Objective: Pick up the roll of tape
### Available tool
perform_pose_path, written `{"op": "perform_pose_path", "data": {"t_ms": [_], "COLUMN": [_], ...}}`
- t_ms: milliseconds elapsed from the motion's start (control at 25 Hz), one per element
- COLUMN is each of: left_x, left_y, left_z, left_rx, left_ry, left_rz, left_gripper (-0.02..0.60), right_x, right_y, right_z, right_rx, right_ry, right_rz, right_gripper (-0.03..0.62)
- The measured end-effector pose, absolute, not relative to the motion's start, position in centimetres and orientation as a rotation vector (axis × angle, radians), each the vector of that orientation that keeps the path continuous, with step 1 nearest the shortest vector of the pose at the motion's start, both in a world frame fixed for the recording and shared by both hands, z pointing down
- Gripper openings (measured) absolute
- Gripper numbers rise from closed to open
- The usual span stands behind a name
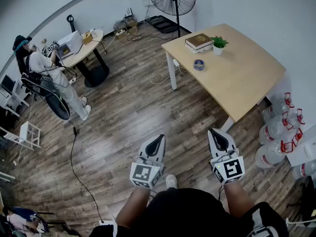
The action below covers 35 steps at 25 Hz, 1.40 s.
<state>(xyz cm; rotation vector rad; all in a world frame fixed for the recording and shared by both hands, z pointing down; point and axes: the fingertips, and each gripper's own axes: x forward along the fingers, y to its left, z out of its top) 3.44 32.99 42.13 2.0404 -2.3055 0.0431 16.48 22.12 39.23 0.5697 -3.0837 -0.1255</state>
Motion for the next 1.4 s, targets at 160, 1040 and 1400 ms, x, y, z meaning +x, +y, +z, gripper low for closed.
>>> {"op": "perform_pose_path", "data": {"t_ms": [160,1040,1400], "left_x": [3.0,-5.8,-7.8], "left_y": [33.3,33.4,32.3], "left_z": [41.6,43.0,44.1], "left_rx": [2.045,2.096,2.121], "left_ry": [-2.315,-2.255,-2.197], "left_rz": [0.041,0.003,-0.02], "left_gripper": [0.001,0.002,0.002], "right_x": [16.3,6.7,4.4], "right_y": [22.5,23.2,22.1], "right_z": [39.0,40.3,40.9], "right_rx": [0.577,0.57,0.633], "right_ry": [-3.085,-3.07,-3.033], "right_rz": [-0.129,-0.081,-0.068], "right_gripper": [-0.007,-0.006,-0.006]}}
